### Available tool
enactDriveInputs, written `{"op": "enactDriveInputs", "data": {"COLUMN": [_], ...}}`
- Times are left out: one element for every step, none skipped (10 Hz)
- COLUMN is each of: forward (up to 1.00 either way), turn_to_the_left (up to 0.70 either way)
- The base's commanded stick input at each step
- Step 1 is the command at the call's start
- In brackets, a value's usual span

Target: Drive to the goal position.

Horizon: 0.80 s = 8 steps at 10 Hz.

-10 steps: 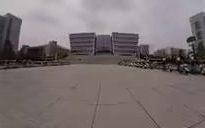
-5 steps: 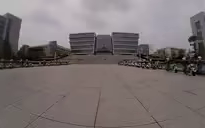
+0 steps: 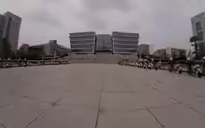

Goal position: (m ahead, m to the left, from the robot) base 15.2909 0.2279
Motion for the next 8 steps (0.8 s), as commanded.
{"op": "enactDriveInputs", "data": {"forward": [1.00, 1.00, 1.00, 1.00, 1.00, 1.00, 1.00, 1.00], "turn_to_the_left": [-0.31, -0.13, -0.05, 0.00, 0.00, 0.00, 0.00, 0.00]}}
